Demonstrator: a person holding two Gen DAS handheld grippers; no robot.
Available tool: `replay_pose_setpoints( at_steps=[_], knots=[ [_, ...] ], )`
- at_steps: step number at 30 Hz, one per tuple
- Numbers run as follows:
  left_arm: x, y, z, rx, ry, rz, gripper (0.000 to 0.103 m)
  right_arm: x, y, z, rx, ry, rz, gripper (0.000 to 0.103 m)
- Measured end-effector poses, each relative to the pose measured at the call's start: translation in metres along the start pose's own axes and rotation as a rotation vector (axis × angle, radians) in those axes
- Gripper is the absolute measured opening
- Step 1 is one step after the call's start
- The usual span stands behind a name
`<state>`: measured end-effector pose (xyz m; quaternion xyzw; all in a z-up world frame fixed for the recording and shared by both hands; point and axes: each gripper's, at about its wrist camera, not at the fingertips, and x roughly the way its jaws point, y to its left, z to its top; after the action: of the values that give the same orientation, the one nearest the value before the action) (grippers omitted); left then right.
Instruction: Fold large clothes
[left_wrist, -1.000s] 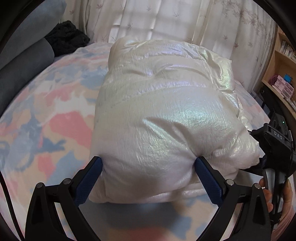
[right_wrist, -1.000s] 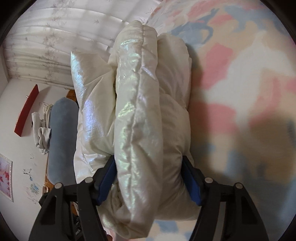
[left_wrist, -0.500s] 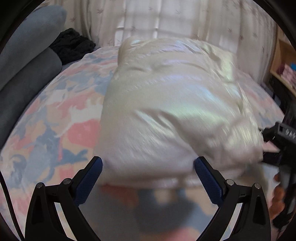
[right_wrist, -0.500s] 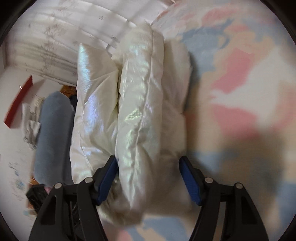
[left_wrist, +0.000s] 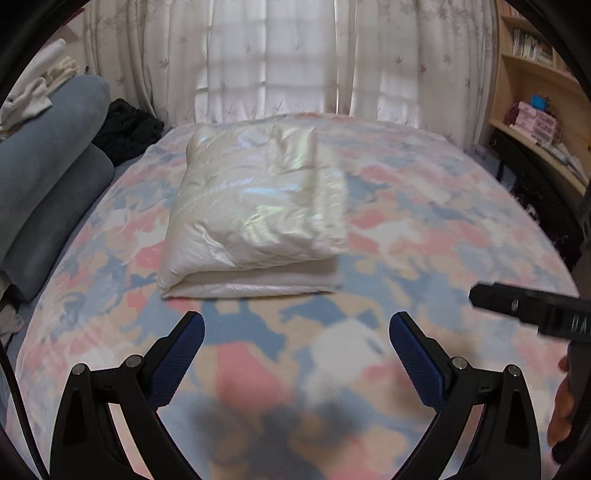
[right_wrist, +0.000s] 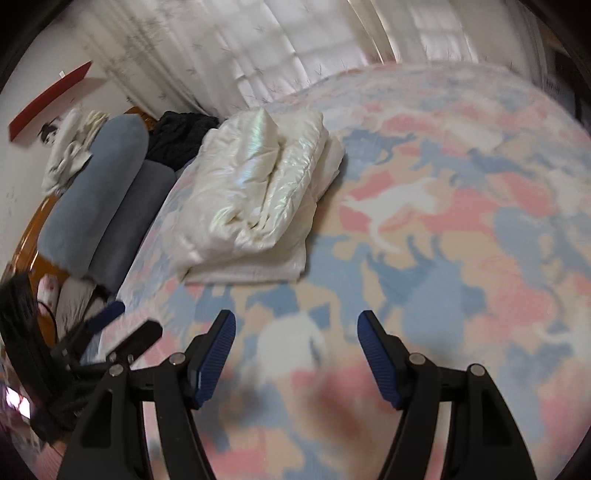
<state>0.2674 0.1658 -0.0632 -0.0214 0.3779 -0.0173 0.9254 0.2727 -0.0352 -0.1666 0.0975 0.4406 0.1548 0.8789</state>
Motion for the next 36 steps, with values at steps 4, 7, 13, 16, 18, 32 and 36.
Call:
replay_pose_setpoints(
  at_steps=[4, 7, 13, 16, 18, 32, 36],
  knots=[
    [-0.044, -0.024, -0.015, -0.007, -0.001, -0.006, 0.1, -0.055, 0.006, -0.028, -0.034, -0.019, -0.028, 0.069],
    [-0.074, -0.042, -0.036, -0.007, 0.003, 0.016, 0.1, -0.088, 0.007, -0.048, -0.046, -0.04, -0.046, 0.069],
    [-0.111, -0.063, -0.076, -0.025, -0.001, 0.038, 0.1, -0.134, -0.003, -0.089, -0.034, -0.064, -0.088, 0.07],
    [-0.122, -0.073, -0.091, -0.025, 0.003, 0.035, 0.1, -0.147, -0.008, -0.108, -0.026, -0.066, -0.113, 0.071],
    [-0.13, -0.08, -0.102, -0.028, 0.003, 0.033, 0.1, -0.154, -0.009, -0.121, -0.027, -0.071, -0.13, 0.074],
    [-0.16, -0.124, -0.162, -0.049, 0.04, 0.026, 0.1, -0.198, -0.026, -0.2, 0.022, -0.138, -0.186, 0.082],
    [-0.168, -0.133, -0.165, -0.018, 0.029, 0.035, 0.1, -0.203, -0.028, -0.208, 0.008, -0.134, -0.218, 0.082]
  ],
)
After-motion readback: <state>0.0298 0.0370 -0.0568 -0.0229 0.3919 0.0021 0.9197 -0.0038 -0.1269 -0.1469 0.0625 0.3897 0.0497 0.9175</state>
